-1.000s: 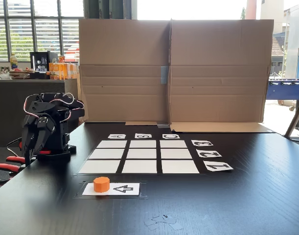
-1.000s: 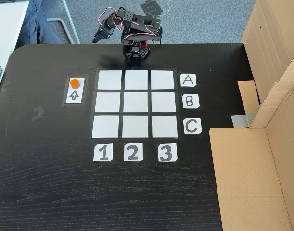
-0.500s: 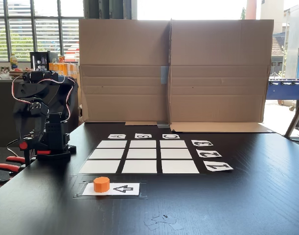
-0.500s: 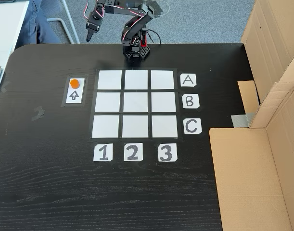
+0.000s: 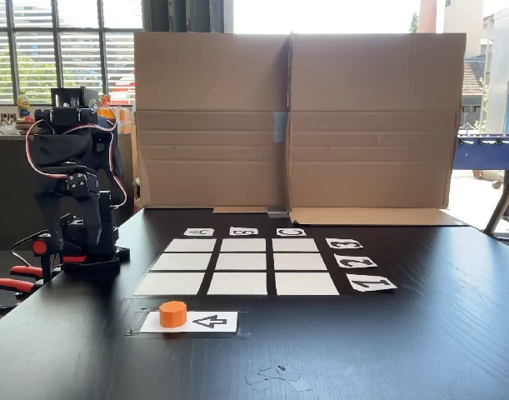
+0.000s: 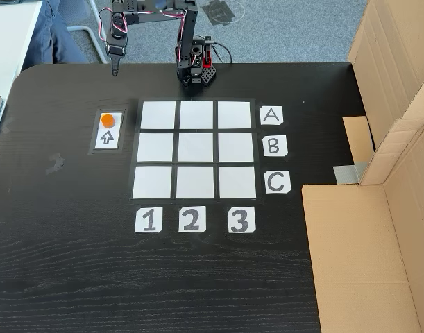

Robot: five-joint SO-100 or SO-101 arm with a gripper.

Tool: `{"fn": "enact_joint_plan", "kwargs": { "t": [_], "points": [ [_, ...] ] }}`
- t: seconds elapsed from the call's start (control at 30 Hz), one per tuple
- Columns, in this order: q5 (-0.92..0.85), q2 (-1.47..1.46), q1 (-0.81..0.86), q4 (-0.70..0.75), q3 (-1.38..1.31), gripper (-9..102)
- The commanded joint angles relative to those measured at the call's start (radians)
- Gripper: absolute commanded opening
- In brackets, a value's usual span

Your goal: Pick up the round, orange token and place it in the grid on square A1.

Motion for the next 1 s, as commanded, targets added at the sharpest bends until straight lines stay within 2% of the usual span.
{"fn": "enact_joint_plan", "kwargs": {
  "t": [0.0, 0.43, 0.97],
  "points": [
    [0.012, -0.051, -0.041, 0.006, -0.084, 23],
    [0.054, -0.282, -0.152, 0.006, -0.313, 31],
    [0.089, -0.531, -0.241, 0.006, -0.535, 33]
  ]
}}
